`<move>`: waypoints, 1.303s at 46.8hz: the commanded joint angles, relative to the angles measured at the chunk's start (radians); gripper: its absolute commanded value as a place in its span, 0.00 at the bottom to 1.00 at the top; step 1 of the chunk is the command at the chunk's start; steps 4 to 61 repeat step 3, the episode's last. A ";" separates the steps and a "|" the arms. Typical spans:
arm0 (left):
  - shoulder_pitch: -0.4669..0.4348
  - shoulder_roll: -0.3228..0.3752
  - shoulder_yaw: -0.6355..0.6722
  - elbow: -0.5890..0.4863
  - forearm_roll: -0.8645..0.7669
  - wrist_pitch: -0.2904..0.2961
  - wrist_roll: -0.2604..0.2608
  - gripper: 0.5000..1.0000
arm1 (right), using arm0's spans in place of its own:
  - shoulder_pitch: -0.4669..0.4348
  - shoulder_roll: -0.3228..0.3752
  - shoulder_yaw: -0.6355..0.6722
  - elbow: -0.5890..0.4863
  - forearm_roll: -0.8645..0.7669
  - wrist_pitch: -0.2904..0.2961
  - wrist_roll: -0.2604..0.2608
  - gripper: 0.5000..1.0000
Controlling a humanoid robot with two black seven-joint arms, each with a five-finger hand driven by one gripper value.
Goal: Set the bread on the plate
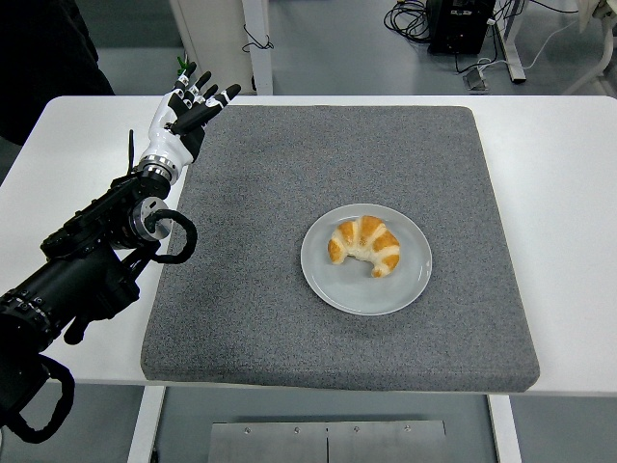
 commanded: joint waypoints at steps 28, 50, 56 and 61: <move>0.000 0.000 -0.011 0.002 -0.034 -0.017 -0.002 0.93 | 0.001 0.000 0.000 -0.001 0.000 0.000 0.000 1.00; 0.000 0.000 -0.011 0.002 -0.034 -0.017 -0.002 0.93 | 0.001 0.000 0.000 -0.001 0.000 0.000 0.000 1.00; 0.000 0.000 -0.011 0.002 -0.034 -0.017 -0.002 0.93 | 0.001 0.000 0.000 -0.001 0.000 0.000 0.000 1.00; 0.000 0.000 -0.011 0.002 -0.034 -0.017 -0.002 0.93 | 0.001 0.000 0.000 -0.001 0.000 0.000 0.000 1.00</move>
